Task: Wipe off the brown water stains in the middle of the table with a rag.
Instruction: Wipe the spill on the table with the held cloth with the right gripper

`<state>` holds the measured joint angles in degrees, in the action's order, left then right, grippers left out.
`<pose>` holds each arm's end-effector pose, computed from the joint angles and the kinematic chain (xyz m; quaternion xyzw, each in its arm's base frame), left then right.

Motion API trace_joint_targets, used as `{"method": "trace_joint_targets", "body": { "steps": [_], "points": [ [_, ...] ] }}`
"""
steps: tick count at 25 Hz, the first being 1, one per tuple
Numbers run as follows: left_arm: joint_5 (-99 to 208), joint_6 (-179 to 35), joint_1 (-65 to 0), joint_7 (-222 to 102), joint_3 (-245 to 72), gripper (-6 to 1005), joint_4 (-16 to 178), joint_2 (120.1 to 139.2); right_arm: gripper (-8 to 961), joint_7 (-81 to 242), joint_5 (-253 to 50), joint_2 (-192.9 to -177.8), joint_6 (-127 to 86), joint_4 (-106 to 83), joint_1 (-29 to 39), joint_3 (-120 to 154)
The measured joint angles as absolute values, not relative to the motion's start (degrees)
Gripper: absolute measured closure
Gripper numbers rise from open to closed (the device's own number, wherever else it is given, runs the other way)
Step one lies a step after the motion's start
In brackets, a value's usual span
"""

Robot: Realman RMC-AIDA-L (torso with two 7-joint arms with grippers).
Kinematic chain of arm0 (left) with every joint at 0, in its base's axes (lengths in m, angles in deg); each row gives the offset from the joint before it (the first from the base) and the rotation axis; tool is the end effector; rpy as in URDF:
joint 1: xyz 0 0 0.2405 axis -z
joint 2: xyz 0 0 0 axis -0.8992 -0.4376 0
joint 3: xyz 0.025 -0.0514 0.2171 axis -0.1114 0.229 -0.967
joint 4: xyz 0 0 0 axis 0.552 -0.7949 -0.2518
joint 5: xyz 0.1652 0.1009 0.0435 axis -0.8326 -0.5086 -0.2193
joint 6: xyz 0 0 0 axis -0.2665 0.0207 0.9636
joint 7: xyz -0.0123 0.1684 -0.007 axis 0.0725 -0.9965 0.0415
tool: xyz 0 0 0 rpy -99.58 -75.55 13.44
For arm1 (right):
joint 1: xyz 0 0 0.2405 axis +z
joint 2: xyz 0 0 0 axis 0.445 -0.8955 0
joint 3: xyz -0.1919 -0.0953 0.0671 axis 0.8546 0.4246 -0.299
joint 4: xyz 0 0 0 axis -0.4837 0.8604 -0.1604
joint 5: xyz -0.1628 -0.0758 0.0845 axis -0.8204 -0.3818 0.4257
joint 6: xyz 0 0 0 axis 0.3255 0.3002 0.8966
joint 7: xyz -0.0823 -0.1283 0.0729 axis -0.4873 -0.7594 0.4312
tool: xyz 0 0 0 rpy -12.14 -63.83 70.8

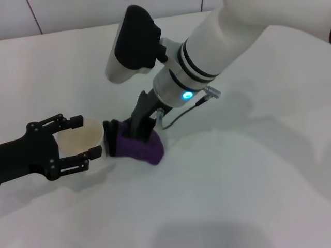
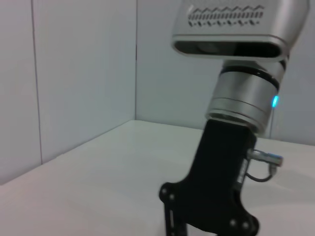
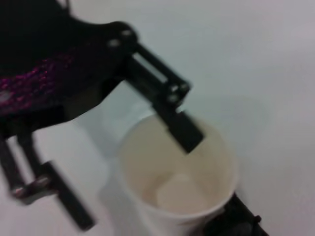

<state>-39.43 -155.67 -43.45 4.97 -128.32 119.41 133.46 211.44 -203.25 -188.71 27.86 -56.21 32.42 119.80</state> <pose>-0.2416 0.2805 -0.0021 -0.9454 -0.1308 -0.2522 0.1594 0.0705 0.3511 -0.1255 -0.9878 0.0883 -0.0993 0.0818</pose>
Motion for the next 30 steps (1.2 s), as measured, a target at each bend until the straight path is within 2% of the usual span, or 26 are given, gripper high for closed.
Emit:
{"method": "trace_joint_targets", "body": {
  "steps": [12,30],
  "points": [
    [-39.4,-155.82,-43.75,5.66,-128.31,182,119.56,133.15,824,211.66,-203.31,-188.61,27.77,-57.99,30.15,119.6],
    [-39.87,-156.28,-44.16,5.95,-128.31,181,119.57,133.31,817,209.35,-204.97,-188.5,18.05,-50.78,33.43,118.05]
  ]
}}
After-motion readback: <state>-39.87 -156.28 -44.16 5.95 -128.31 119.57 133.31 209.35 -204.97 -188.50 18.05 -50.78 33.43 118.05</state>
